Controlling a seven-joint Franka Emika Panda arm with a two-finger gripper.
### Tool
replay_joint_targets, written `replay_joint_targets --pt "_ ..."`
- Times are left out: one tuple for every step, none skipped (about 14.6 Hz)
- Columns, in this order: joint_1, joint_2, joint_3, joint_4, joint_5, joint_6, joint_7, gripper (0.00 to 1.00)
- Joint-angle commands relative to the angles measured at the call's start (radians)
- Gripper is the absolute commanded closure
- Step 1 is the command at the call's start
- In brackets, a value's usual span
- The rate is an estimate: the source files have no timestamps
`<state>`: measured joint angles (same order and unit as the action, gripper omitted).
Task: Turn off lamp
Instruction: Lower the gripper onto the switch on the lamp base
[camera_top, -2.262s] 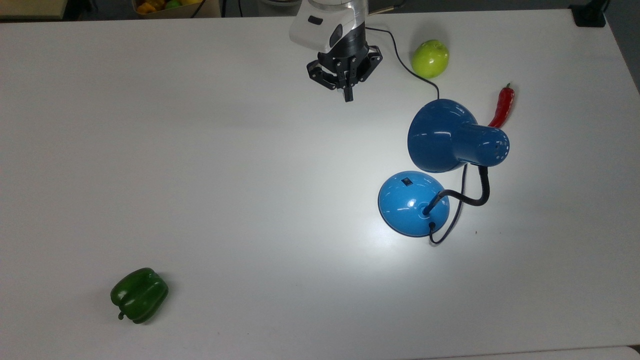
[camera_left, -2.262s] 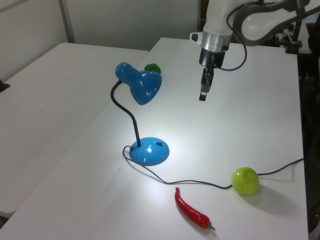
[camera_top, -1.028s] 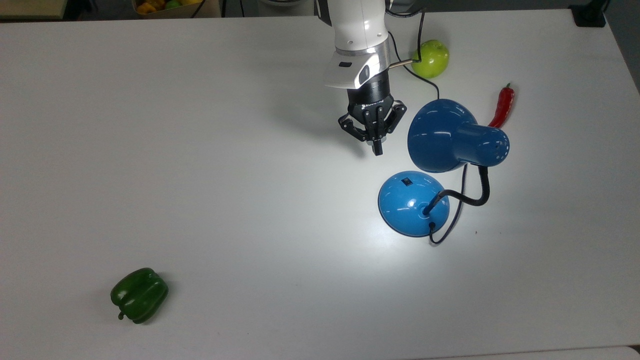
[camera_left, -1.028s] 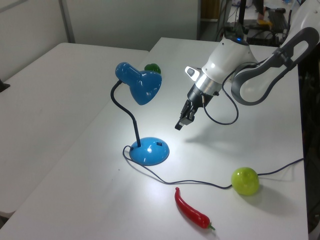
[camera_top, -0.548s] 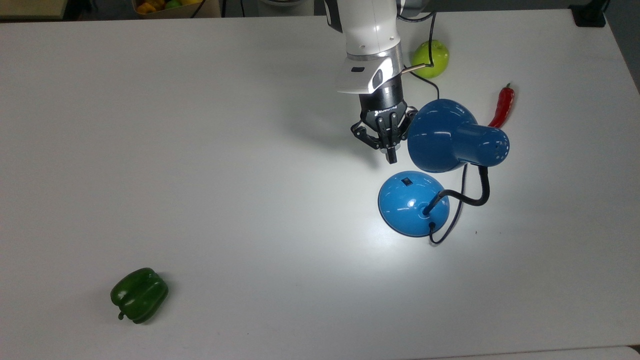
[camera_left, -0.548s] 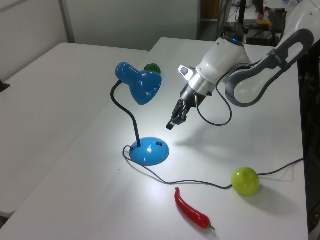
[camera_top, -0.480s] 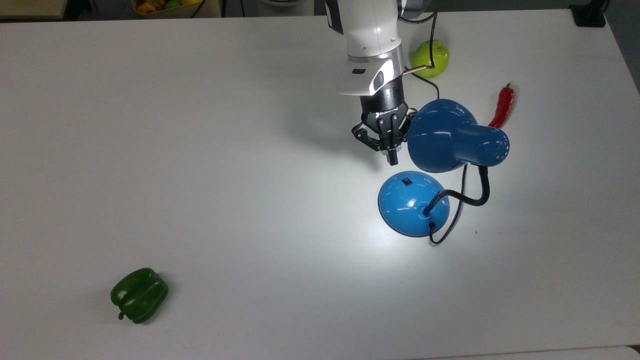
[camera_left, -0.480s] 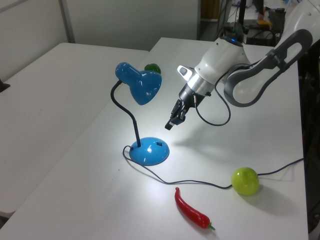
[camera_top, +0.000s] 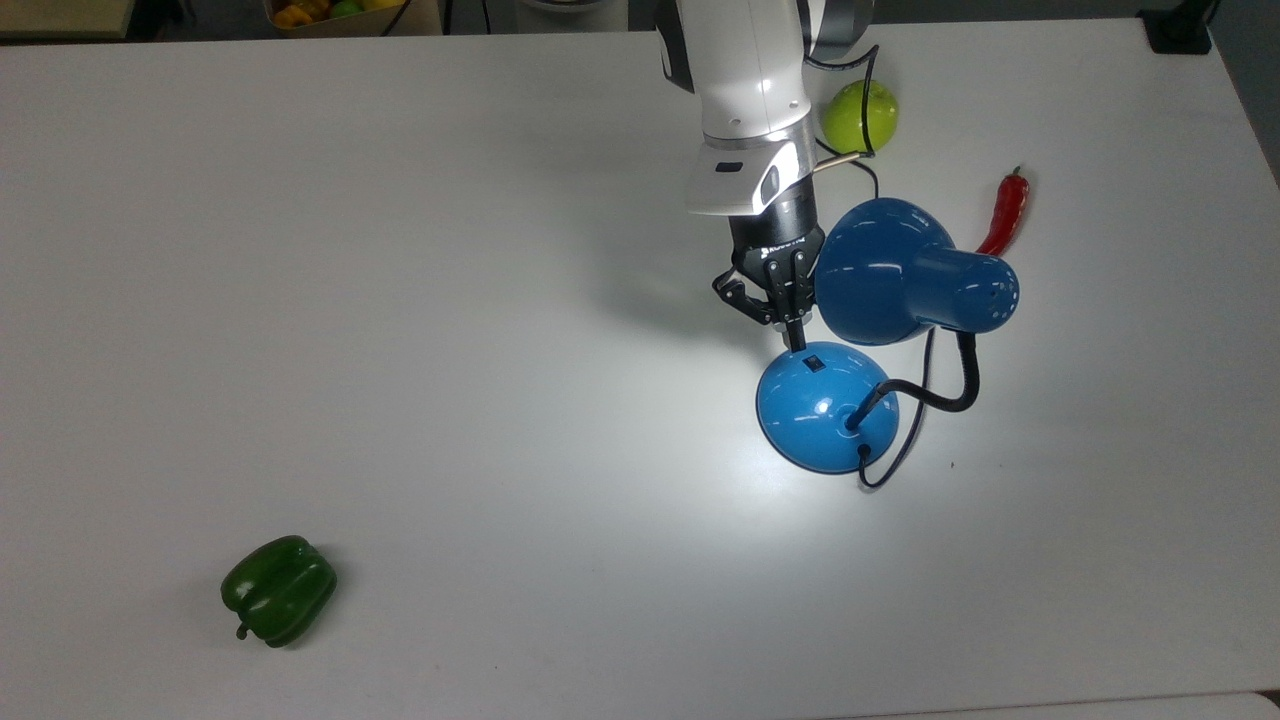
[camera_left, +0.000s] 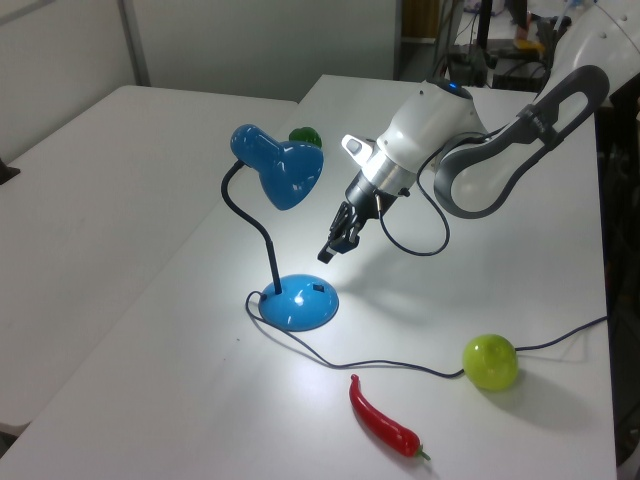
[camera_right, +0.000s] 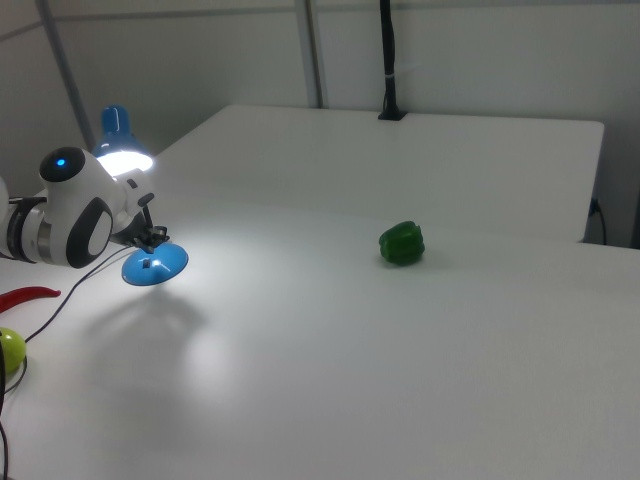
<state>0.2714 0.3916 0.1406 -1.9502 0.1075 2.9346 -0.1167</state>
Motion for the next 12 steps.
replay_joint_targets --pt "0.025 0.029 -0.002 0.025 -0.011 0.018 -0.024 1.00" --pt "0.025 0.036 -0.002 0.025 -0.017 0.020 -0.024 1.00" --pt "0.026 0.042 -0.002 0.027 -0.017 0.020 -0.024 1.00" --pt "0.026 0.046 -0.002 0.031 -0.019 0.020 -0.024 1.00" --pt "0.026 0.049 -0.002 0.031 -0.019 0.020 -0.024 1.00" --pt "0.029 0.052 -0.002 0.031 -0.019 0.020 -0.024 1.00" --pt "0.032 0.058 -0.002 0.033 -0.020 0.020 -0.024 1.00" --pt "0.032 0.064 -0.002 0.039 -0.020 0.020 -0.024 1.00" --pt "0.032 0.069 -0.002 0.043 -0.020 0.020 -0.024 1.00" --pt "0.034 0.072 -0.002 0.043 -0.020 0.020 -0.024 1.00" --pt "0.034 0.073 -0.002 0.043 -0.020 0.020 -0.024 1.00" --pt "0.034 0.073 -0.002 0.045 -0.020 0.020 -0.024 1.00"
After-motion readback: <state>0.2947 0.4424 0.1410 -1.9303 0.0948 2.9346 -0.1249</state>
